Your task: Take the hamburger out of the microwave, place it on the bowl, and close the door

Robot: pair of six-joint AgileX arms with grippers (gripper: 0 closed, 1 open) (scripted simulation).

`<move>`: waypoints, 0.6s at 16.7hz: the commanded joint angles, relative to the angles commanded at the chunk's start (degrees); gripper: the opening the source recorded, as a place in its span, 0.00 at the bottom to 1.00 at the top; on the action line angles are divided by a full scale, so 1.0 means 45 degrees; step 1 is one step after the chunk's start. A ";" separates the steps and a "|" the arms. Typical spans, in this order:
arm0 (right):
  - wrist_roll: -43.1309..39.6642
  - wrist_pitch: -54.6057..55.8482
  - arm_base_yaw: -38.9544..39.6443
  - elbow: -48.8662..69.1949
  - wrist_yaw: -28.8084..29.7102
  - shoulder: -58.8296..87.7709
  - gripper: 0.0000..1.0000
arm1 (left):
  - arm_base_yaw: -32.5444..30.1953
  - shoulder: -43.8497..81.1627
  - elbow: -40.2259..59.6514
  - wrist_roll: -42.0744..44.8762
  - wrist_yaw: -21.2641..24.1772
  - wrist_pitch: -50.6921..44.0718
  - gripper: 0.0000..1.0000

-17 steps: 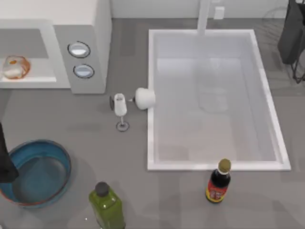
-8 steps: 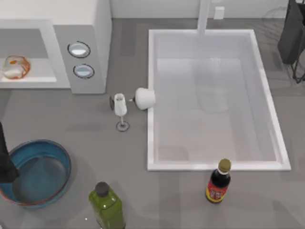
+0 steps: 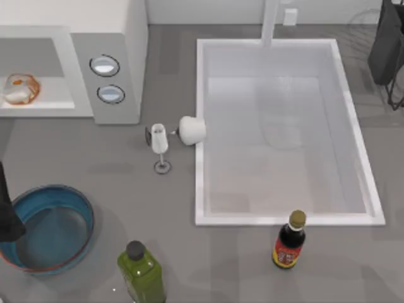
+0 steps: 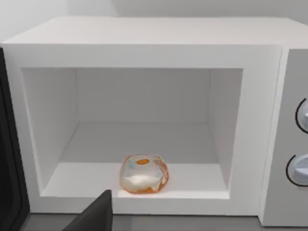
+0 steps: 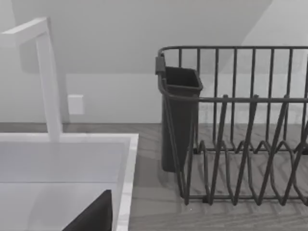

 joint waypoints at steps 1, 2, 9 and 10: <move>0.0000 0.0000 0.0000 0.0000 0.0000 0.0000 1.00 | 0.0000 0.0000 0.0000 0.0000 0.0000 0.0000 1.00; 0.0000 0.0000 0.0000 0.0000 0.0000 0.0000 1.00 | 0.0000 0.0000 0.0000 0.0000 0.0000 0.0000 1.00; 0.0000 0.0000 0.0000 0.0000 0.0000 0.0000 1.00 | 0.0018 0.0362 0.0139 0.0009 0.0023 0.0177 1.00; 0.0000 0.0000 0.0000 0.0000 0.0000 0.0000 1.00 | 0.0036 0.0731 0.0279 0.0019 0.0047 0.0356 1.00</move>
